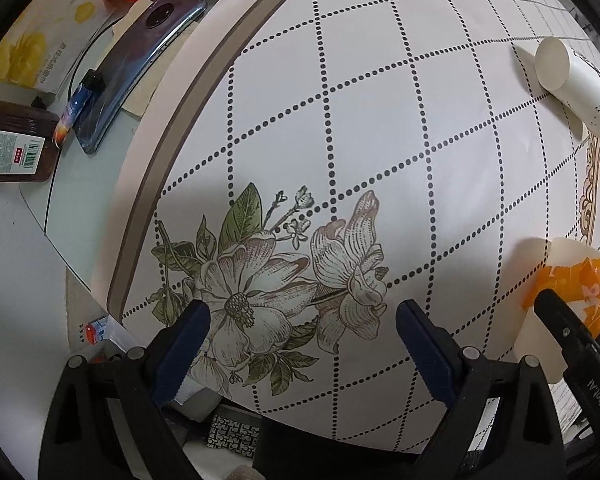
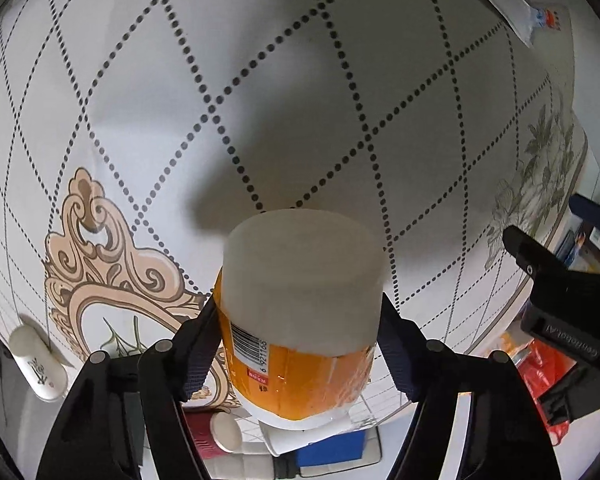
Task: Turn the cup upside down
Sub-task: 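Lift the cup with the right tool and rotate it rim-down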
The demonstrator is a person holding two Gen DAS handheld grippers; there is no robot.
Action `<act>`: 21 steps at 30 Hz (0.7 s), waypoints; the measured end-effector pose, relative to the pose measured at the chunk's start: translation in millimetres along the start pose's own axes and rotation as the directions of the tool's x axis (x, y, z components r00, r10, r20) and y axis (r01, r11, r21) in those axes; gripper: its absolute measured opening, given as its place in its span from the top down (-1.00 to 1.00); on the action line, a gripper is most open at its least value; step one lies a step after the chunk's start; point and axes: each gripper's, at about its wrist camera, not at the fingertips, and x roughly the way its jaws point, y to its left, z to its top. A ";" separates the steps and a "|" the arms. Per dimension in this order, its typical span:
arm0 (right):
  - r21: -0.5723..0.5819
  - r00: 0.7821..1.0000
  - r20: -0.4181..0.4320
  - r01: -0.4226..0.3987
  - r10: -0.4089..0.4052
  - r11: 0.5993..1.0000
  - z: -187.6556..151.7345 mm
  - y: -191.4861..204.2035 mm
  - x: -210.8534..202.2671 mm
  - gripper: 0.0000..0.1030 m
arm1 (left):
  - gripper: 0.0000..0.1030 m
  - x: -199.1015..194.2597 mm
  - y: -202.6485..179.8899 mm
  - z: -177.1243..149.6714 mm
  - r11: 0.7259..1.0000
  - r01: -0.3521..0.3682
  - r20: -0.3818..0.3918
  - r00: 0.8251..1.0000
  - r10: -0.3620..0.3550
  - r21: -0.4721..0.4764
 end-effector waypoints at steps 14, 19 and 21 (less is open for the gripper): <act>0.335 0.999 -0.008 -0.048 0.054 0.941 13.9 -58.8 -11.9 -0.41 | -0.85 -12.8 0.0 -9.1 0.999 -0.020 0.027 0.999 0.019 0.026; 0.494 0.991 -0.009 -0.111 0.133 0.863 7.1 -80.4 -14.3 -0.41 | -0.85 -22.8 -1.8 -10.8 0.999 -0.027 0.049 0.998 0.025 0.043; 0.563 0.985 0.003 -0.145 0.174 0.813 -2.5 -88.0 -16.9 -0.42 | -0.85 -25.8 -2.4 -10.7 0.998 -0.029 0.056 0.998 0.026 0.047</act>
